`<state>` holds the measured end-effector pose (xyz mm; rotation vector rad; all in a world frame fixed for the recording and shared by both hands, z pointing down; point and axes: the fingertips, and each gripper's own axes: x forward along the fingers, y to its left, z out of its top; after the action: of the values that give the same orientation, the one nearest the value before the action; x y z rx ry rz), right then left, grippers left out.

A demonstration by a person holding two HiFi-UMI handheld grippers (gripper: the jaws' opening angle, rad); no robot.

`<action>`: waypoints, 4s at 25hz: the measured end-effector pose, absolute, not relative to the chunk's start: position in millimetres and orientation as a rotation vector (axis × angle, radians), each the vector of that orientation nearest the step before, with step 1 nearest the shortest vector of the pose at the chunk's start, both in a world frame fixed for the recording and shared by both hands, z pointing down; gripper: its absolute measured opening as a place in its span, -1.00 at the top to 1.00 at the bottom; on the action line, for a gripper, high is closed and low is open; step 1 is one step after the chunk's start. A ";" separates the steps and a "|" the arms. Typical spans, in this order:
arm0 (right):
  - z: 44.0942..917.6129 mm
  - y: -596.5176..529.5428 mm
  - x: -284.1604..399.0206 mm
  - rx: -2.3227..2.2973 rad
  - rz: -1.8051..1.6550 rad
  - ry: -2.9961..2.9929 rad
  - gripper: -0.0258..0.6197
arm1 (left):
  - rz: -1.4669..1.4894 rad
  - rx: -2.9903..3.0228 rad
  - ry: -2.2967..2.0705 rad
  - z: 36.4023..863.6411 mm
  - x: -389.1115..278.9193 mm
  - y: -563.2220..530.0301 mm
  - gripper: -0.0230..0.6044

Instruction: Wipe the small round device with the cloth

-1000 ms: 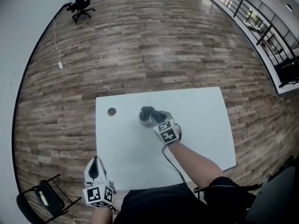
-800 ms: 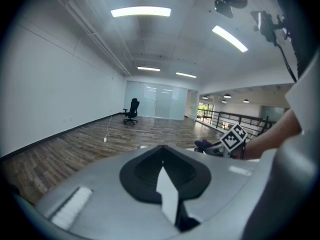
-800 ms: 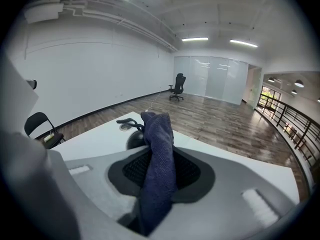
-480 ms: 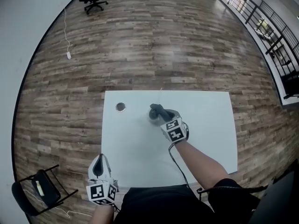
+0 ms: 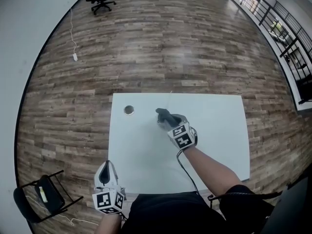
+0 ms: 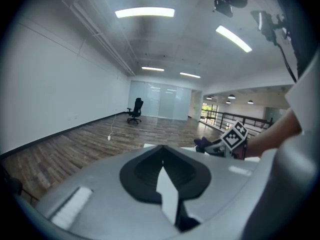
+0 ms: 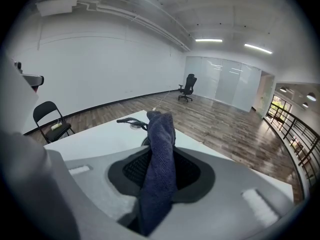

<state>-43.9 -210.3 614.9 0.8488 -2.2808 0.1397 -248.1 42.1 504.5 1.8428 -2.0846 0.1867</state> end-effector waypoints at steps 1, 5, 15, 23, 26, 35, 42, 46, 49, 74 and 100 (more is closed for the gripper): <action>614.6 -209.1 -45.9 0.845 0.137 -2.283 0.60 | 0.187 1.842 -2.086 504.6 -248.6 43.6 0.90; 615.4 -202.4 -53.0 0.817 0.126 -2.288 0.60 | 0.189 1.834 -2.090 504.6 -250.4 49.0 0.90; 618.6 -193.0 -61.2 0.788 0.124 -2.302 0.60 | 0.183 1.795 -2.112 505.6 -253.5 58.6 0.90; 663.5 -171.4 -65.0 0.709 0.275 -2.246 0.60 | 0.207 1.783 -2.116 504.3 -252.4 62.9 0.91; 681.7 -165.4 -53.0 0.788 0.448 -2.232 0.59 | 0.222 1.776 -2.120 505.4 -254.7 65.7 0.90; 650.3 -192.1 -24.7 0.952 0.419 -2.264 0.60 | 0.186 1.833 -2.117 497.3 -253.9 44.5 0.90; 624.9 -217.6 -19.1 1.010 0.354 -2.285 0.59 | 0.187 1.881 -2.090 491.7 -252.1 33.9 0.90; 627.9 -219.0 -20.9 1.018 0.372 -2.273 0.59 | 0.193 1.877 -2.082 493.9 -253.8 35.5 0.90; 624.6 -222.5 -26.1 1.005 0.328 -2.274 0.60 | 0.189 1.874 -2.082 494.1 -255.6 35.8 0.90; 624.5 -206.8 -71.5 0.838 0.220 -2.284 0.59 | 0.165 1.787 -2.135 500.4 -268.7 62.1 0.90; 688.4 -159.3 -46.6 0.796 0.349 -2.222 0.59 | 0.261 1.764 -2.124 504.7 -264.2 66.5 0.91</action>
<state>-46.6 -159.3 688.4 0.7962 -2.2215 0.3486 -264.2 66.5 504.7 1.7637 -2.1238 0.2614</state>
